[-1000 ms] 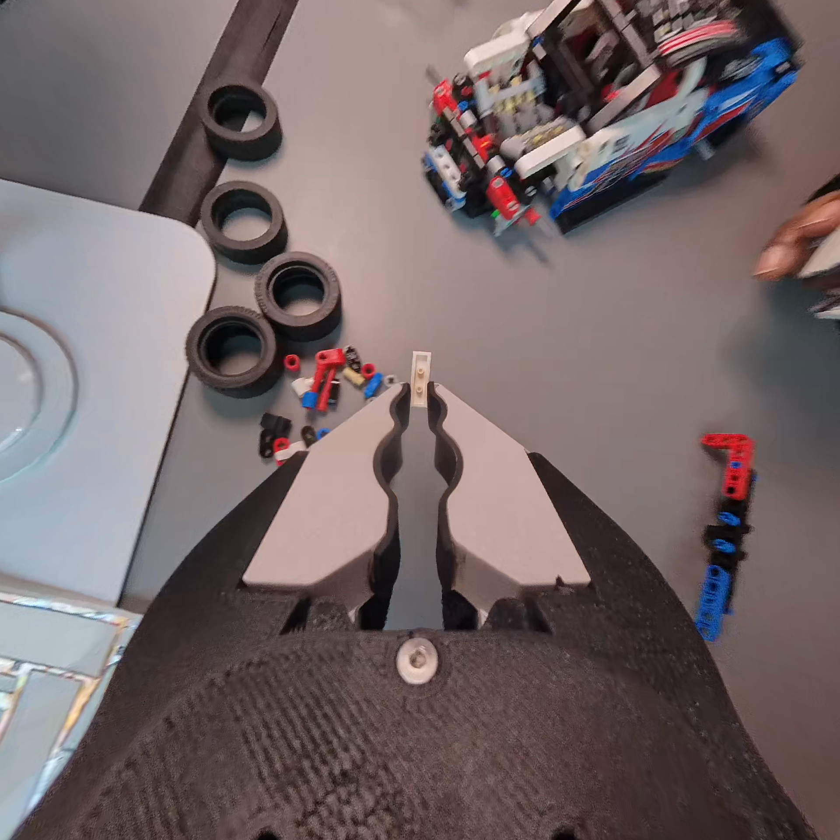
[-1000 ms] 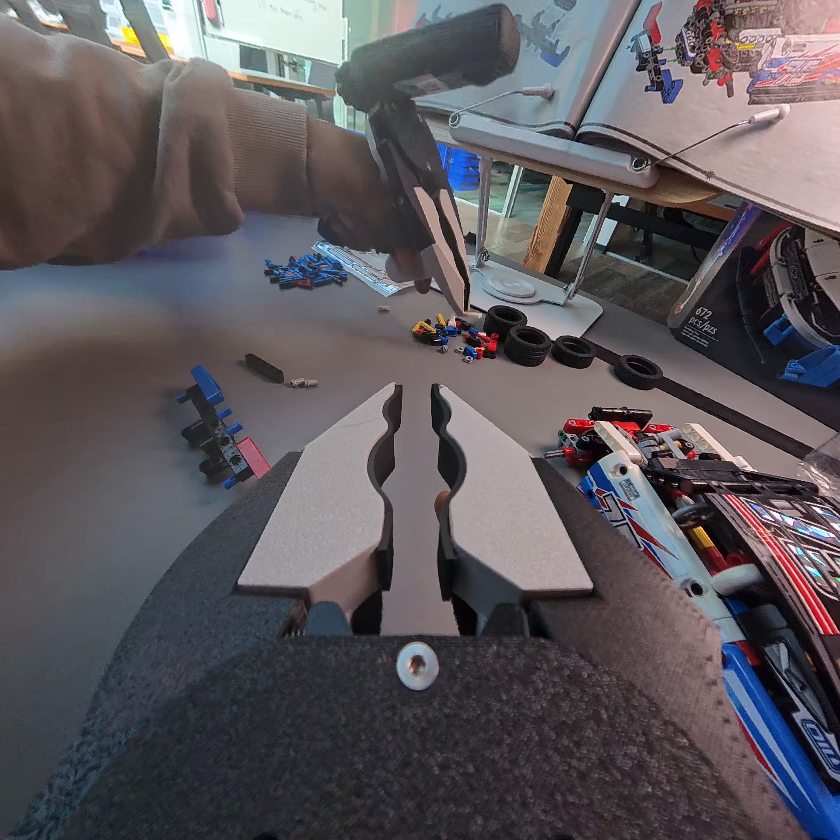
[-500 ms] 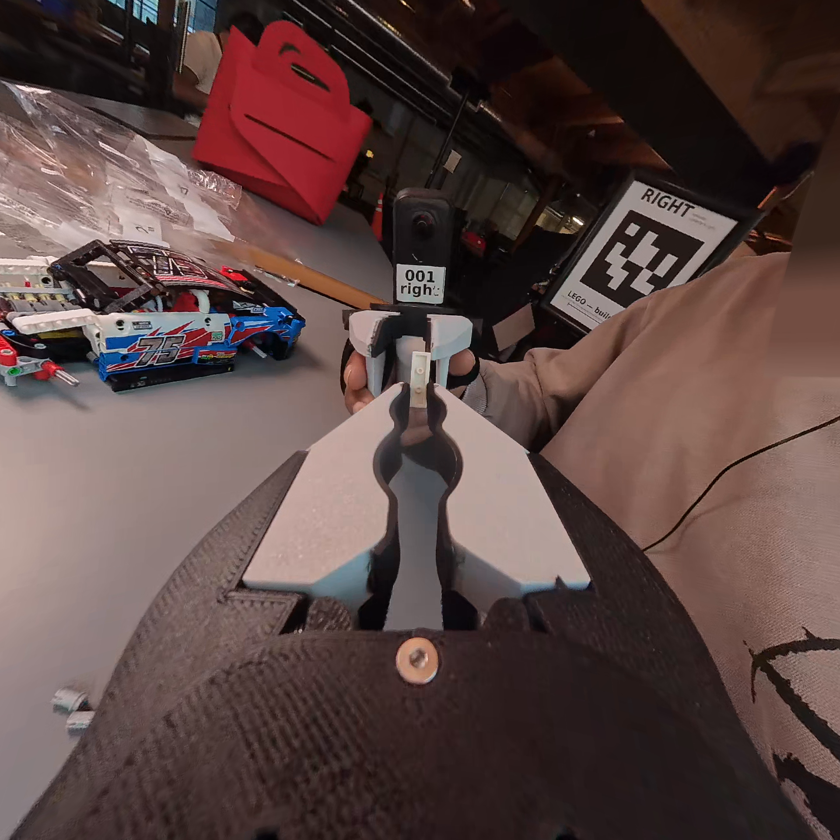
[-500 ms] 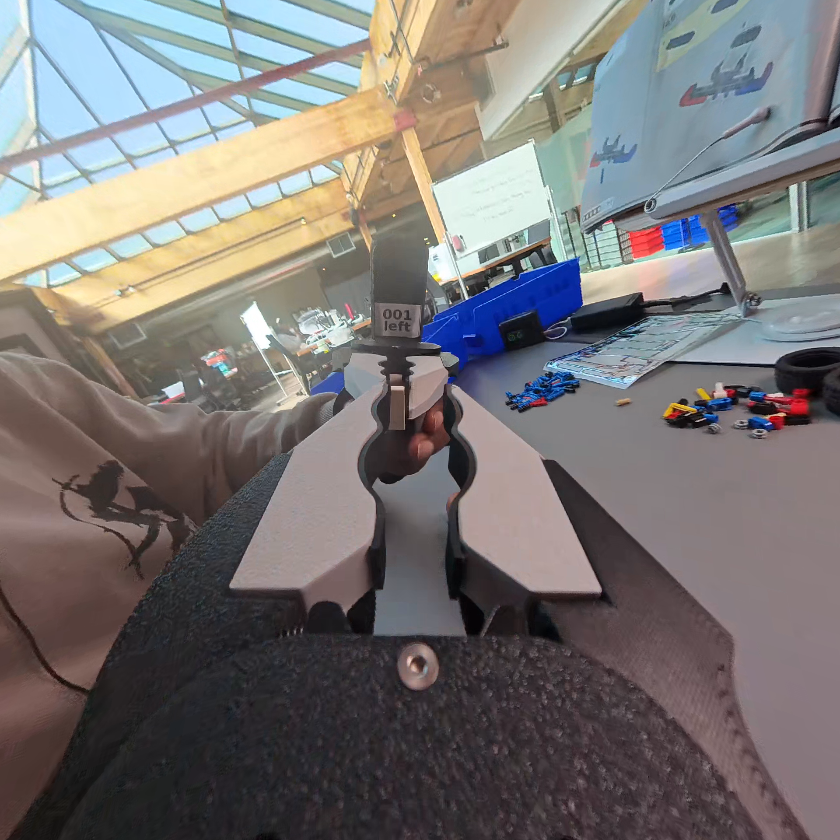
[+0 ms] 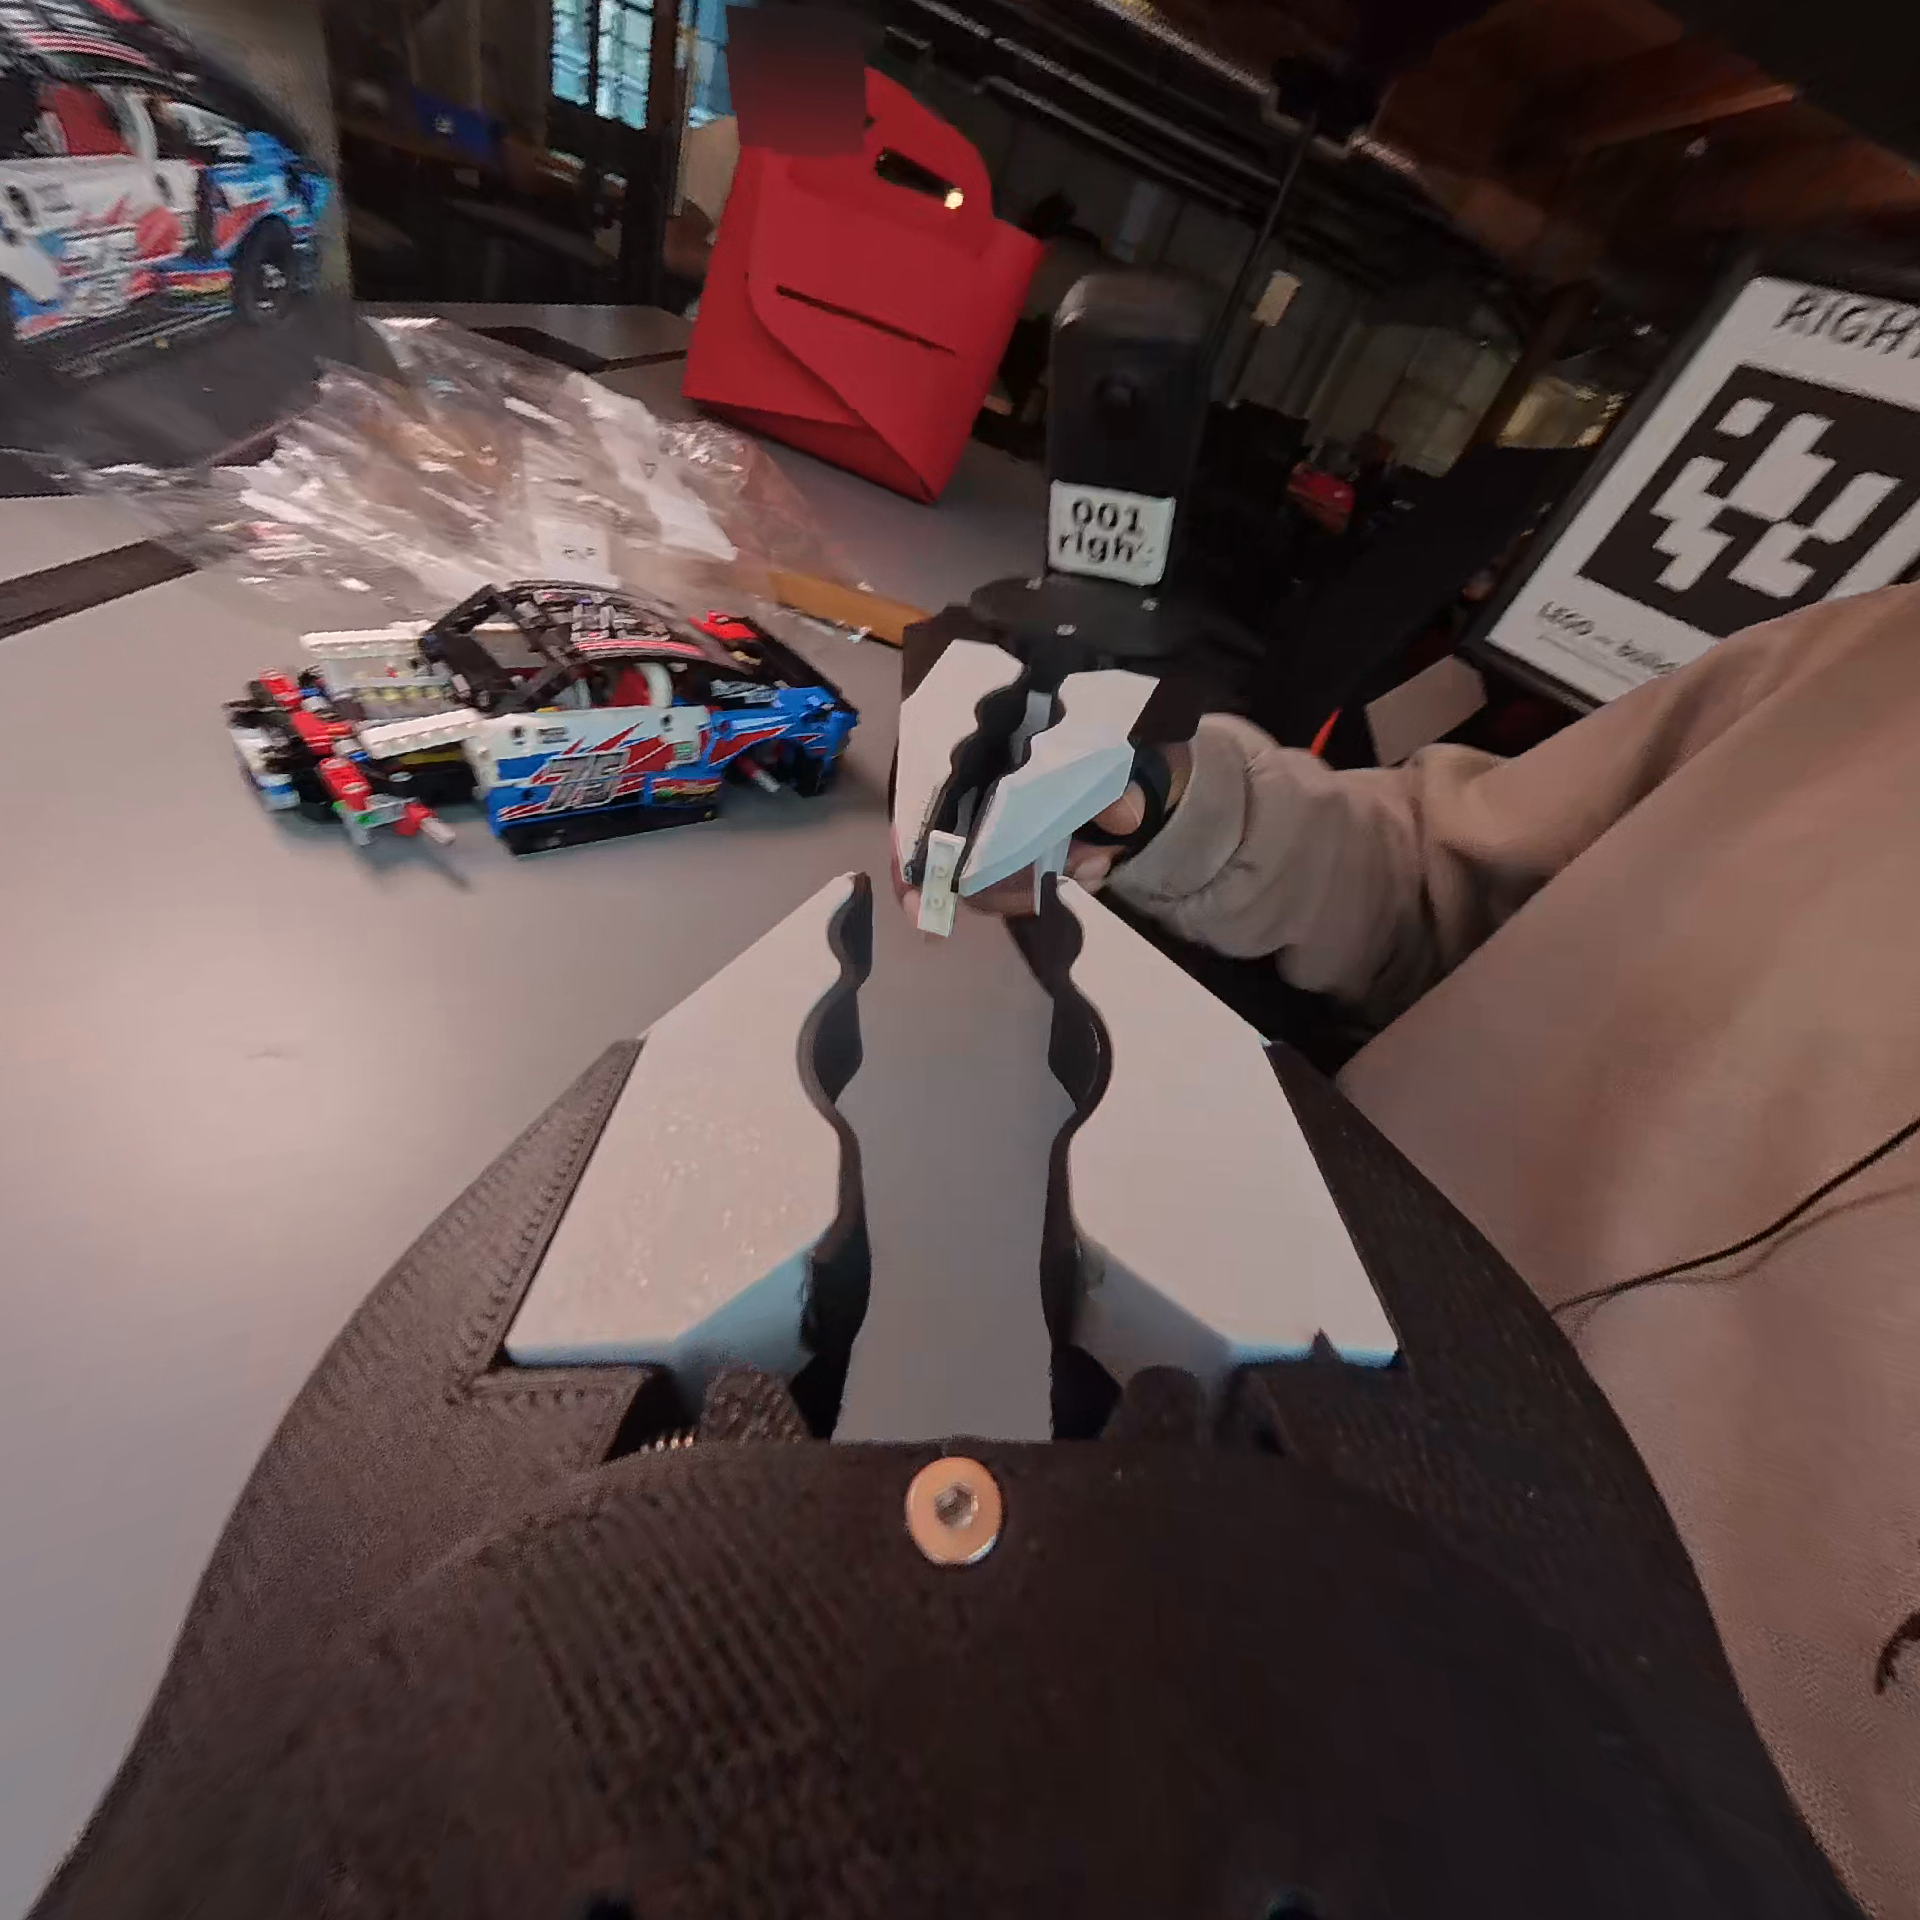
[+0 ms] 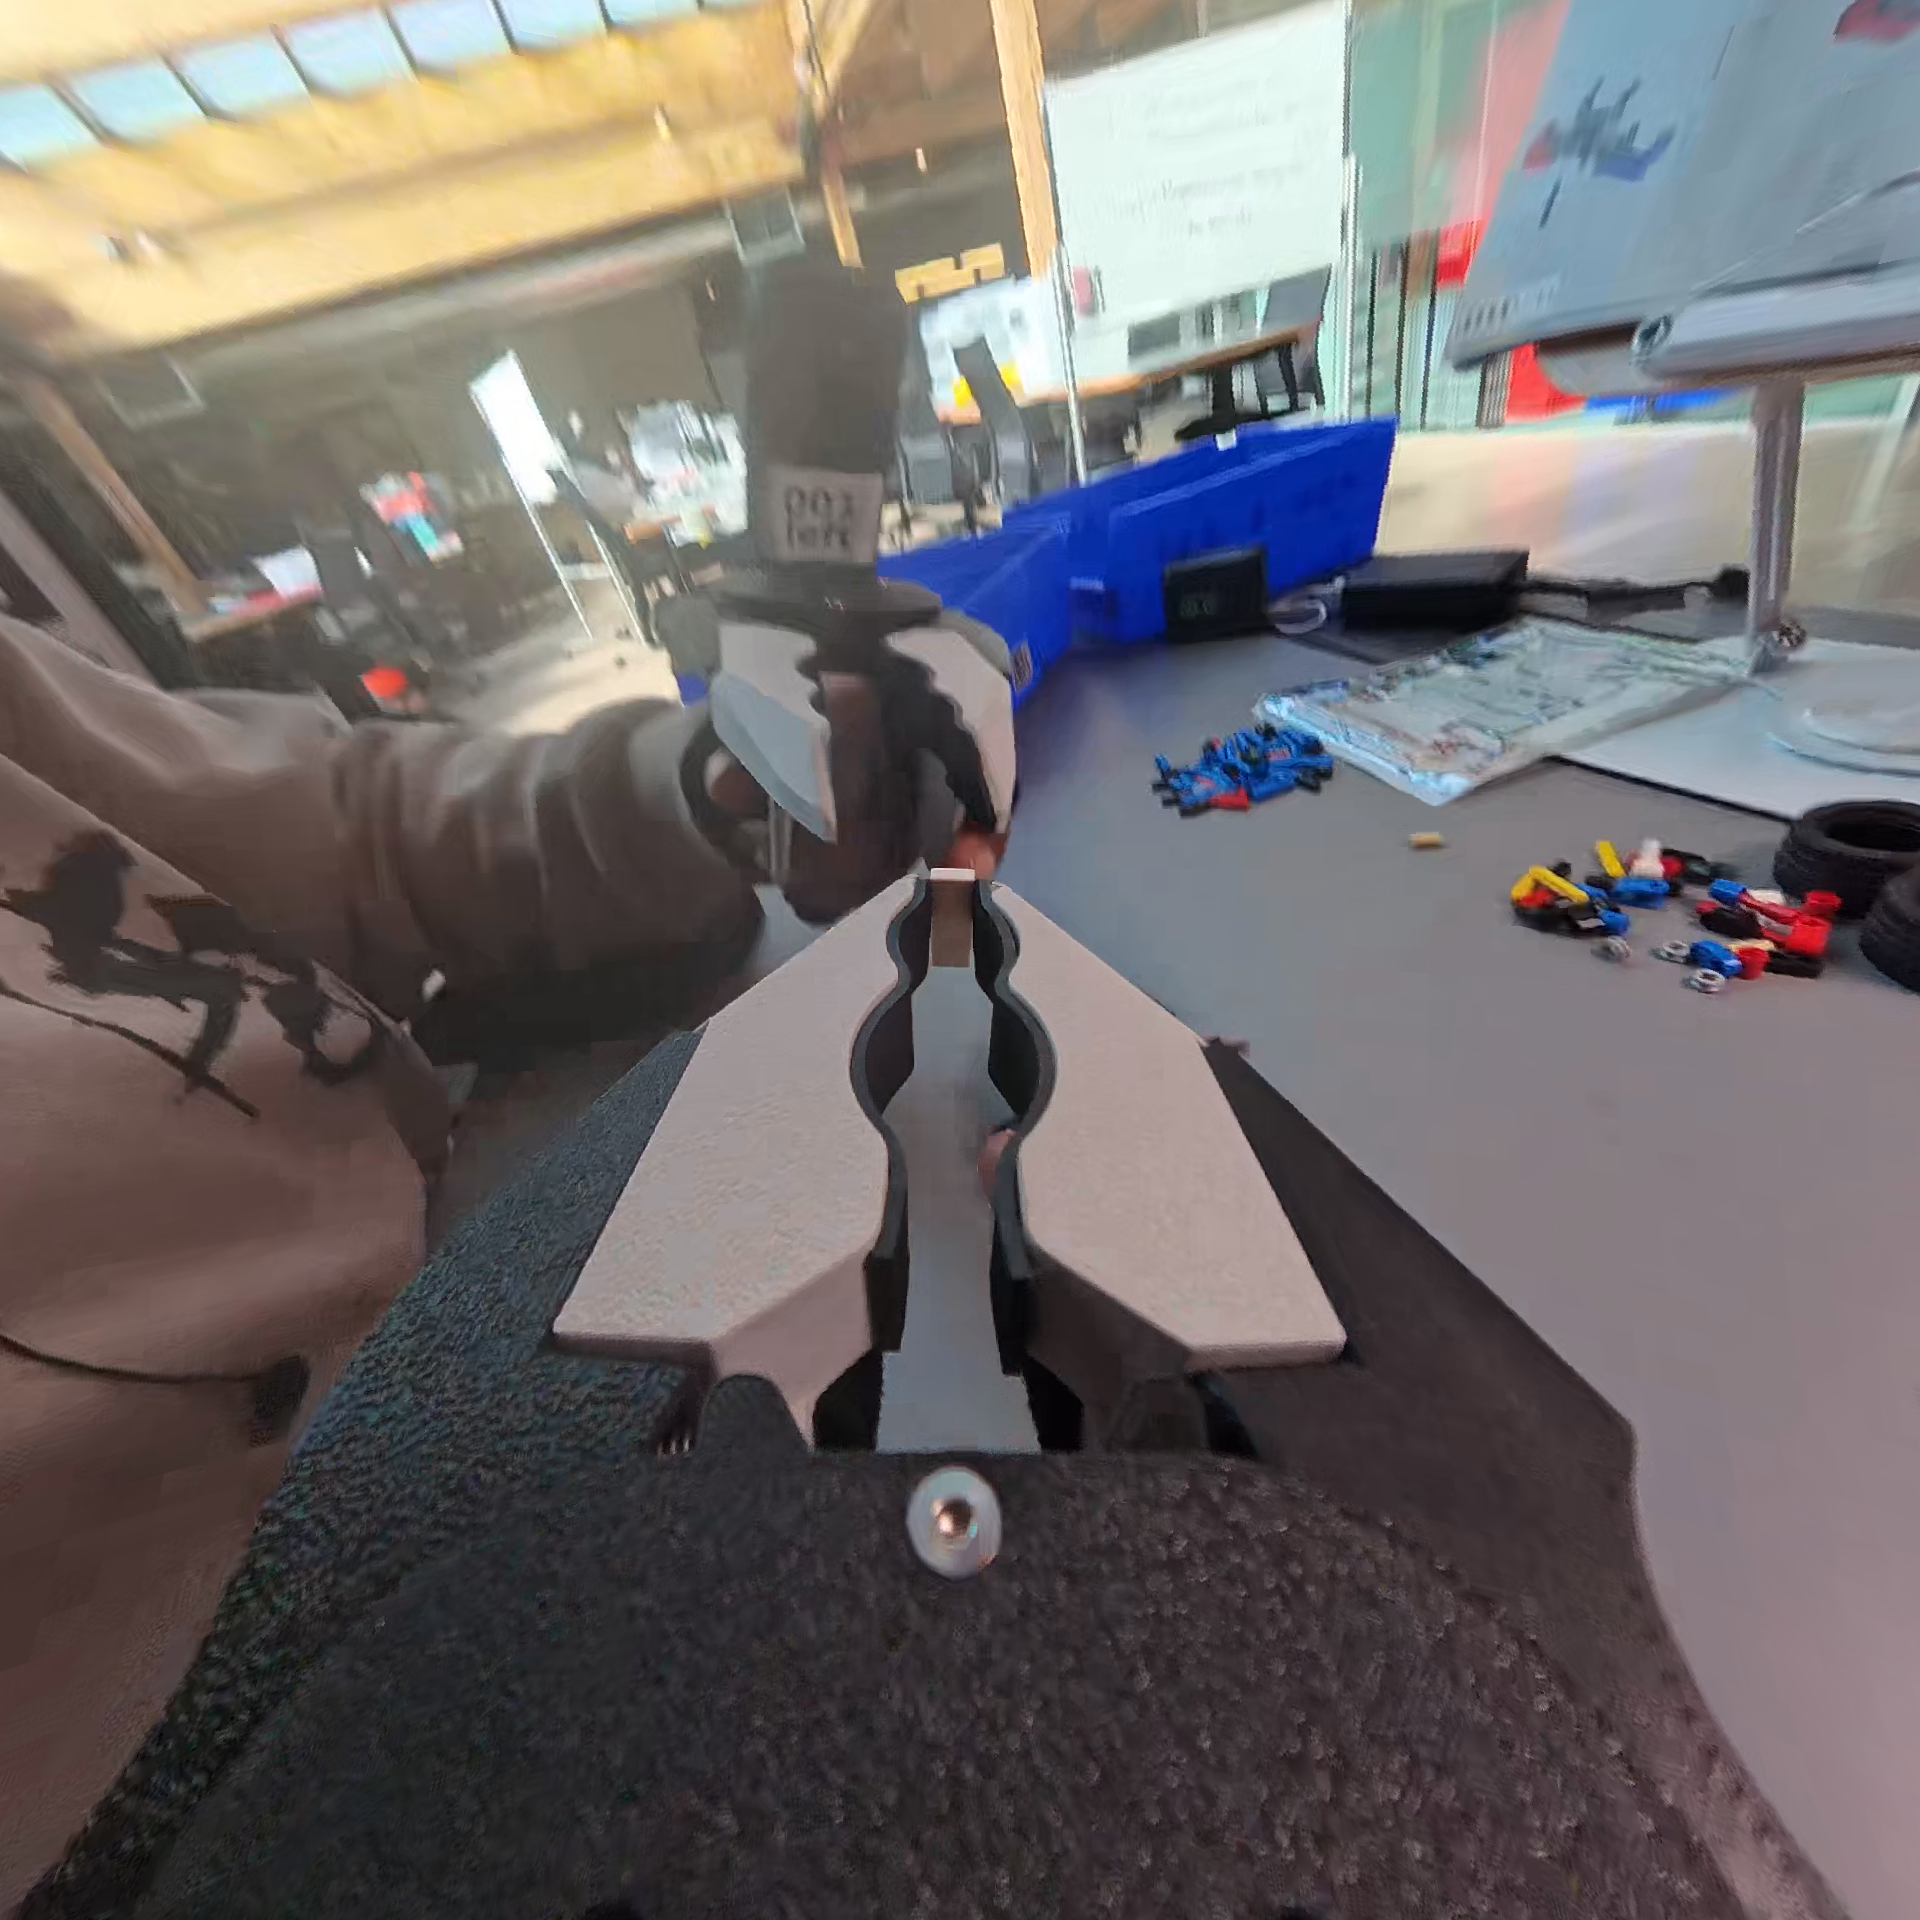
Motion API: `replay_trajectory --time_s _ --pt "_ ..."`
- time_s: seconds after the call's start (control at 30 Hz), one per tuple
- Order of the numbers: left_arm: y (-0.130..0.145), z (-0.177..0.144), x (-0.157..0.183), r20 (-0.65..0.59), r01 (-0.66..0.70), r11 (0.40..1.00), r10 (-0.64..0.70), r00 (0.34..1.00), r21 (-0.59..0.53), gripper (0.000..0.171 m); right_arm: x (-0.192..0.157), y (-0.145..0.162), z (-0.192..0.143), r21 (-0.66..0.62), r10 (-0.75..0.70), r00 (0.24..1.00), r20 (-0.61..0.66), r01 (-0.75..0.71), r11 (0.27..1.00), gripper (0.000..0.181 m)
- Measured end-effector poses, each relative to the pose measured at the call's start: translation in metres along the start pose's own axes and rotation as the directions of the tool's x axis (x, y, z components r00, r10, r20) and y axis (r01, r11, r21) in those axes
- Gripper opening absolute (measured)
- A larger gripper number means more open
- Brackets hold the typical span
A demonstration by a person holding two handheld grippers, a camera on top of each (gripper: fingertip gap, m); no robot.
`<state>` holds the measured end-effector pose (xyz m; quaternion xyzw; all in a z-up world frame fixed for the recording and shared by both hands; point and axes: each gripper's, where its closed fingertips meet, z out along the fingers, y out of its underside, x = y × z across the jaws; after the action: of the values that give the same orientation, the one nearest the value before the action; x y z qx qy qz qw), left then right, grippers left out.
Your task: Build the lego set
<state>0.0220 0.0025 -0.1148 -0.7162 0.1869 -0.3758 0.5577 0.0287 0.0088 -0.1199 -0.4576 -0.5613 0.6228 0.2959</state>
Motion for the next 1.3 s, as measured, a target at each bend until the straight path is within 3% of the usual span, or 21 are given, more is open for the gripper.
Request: replay_trajectory --time_s 0.07,0.1,0.17,0.27,0.4,0.57,0.63,0.7,0.77,0.83,0.9,1.13,1.23,1.3 --pt "0.014 -0.016 -0.023 0.169 -0.045 0.995 0.060 0.984 -0.092 0.032 0.028 0.032 -0.002 -0.335 -0.078 0.995 -0.069 0.050 0.941 0.005" --pt "0.026 -0.023 -0.032 0.227 -0.069 0.986 0.103 0.969 -0.152 0.034 0.049 0.045 -0.006 -0.477 -0.162 0.980 -0.120 0.086 0.874 0.005" --pt "0.055 -0.037 -0.046 0.298 -0.069 0.958 0.154 0.942 -0.279 0.036 0.077 0.074 -0.013 -0.717 -0.289 0.952 -0.097 0.135 0.684 0.005" --pt "0.095 -0.049 -0.058 0.330 -0.017 0.917 0.161 0.930 -0.400 0.041 0.086 0.107 -0.004 -0.872 -0.315 0.948 0.036 0.184 0.454 0.005" --pt "0.117 -0.059 -0.062 0.324 -0.030 0.880 0.206 0.923 -0.474 0.040 0.088 0.124 0.016 -0.923 -0.328 0.933 0.151 0.252 0.291 0.005" --pt "0.120 -0.060 -0.065 0.330 -0.019 0.894 0.185 0.926 -0.448 0.038 0.087 0.125 0.032 -0.919 -0.335 0.924 0.186 0.285 0.274 0.006" --pt "0.122 -0.060 -0.065 0.329 -0.017 0.893 0.183 0.927 -0.449 0.038 0.088 0.123 0.032 -0.914 -0.336 0.925 0.176 0.281 0.294 0.015" --pt "0.124 -0.060 -0.065 0.327 -0.020 0.891 0.187 0.926 -0.455 0.038 0.088 0.116 0.031 -0.893 -0.321 0.936 0.141 0.261 0.367 0.020" --pt "0.125 -0.059 -0.065 0.328 -0.026 0.888 0.196 0.924 -0.459 0.038 0.084 0.100 0.027 -0.840 -0.296 0.950 0.101 0.241 0.486 0.020" --pt "0.126 -0.059 -0.065 0.325 -0.027 0.887 0.197 0.925 -0.462 0.038 0.072 0.089 0.015 -0.774 -0.266 0.957 0.116 0.255 0.579 0.020" --pt "0.126 -0.058 -0.064 0.319 -0.019 0.893 0.180 0.930 -0.449 0.038 0.056 0.089 0.000 -0.728 -0.242 0.958 0.153 0.275 0.628 0.019" --pt "0.125 -0.055 -0.061 0.299 -0.014 0.900 0.159 0.941 -0.435 0.028 0.045 0.125 0.000 -0.686 -0.237 0.959 0.153 0.276 0.673 0.025" --pt "0.126 -0.055 -0.058 0.279 -0.026 0.898 0.164 0.946 -0.439 0.026 0.045 0.123 0.005 -0.666 -0.312 0.933 0.178 0.348 0.660 0.007" --pt "0.126 -0.056 -0.056 0.266 -0.020 0.901 0.150 0.952 -0.434 0.023 0.046 0.123 0.005 -0.654 -0.383 0.904 0.191 0.408 0.637 0.007"
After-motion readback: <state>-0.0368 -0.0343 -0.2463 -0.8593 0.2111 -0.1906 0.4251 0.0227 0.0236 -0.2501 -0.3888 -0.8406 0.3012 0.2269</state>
